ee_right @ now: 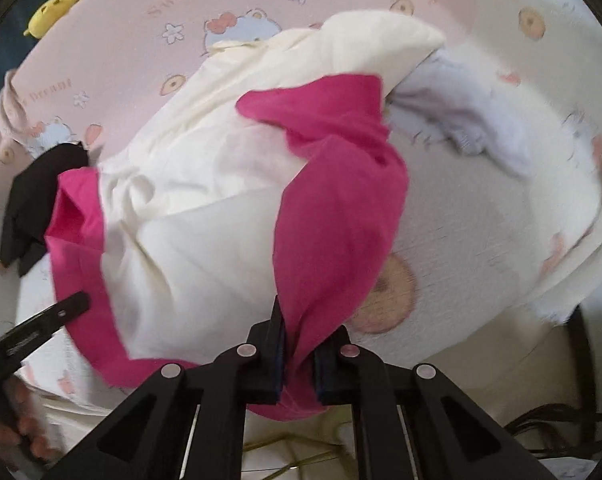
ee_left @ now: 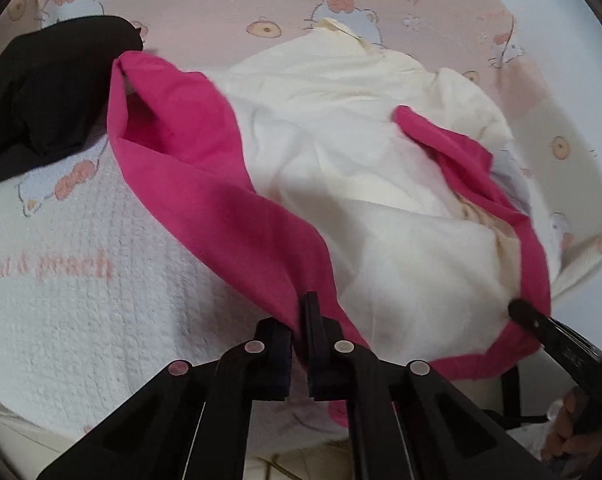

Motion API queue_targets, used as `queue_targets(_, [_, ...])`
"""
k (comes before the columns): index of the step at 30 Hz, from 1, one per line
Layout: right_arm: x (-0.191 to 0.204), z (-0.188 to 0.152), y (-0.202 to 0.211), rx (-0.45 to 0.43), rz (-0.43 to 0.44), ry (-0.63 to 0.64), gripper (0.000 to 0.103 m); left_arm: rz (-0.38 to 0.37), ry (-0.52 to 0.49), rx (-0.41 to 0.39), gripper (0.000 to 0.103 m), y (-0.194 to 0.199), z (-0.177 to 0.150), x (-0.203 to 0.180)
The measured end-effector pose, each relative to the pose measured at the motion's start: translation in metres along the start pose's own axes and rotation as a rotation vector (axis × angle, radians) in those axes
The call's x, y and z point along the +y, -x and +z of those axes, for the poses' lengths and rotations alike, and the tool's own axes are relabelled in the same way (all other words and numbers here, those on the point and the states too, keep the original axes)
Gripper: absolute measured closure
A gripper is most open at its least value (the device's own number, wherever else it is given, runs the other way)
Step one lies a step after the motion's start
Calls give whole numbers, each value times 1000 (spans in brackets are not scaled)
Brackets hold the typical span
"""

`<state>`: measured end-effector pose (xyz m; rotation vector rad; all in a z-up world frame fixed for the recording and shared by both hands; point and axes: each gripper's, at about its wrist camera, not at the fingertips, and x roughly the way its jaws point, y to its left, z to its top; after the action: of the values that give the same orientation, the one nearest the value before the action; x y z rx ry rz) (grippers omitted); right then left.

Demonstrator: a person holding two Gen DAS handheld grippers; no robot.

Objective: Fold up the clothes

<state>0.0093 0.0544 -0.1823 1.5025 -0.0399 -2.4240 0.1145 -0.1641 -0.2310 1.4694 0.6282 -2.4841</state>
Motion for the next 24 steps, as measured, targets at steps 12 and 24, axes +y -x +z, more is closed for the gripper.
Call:
queue_targets(12, [-63, -25, -9, 109, 59, -200, 96, -37, 0, 115, 100, -1, -35, -21])
queue_targets(24, [-64, -34, -7, 77, 136, -176, 92, -148, 148, 118, 100, -9, -28, -12])
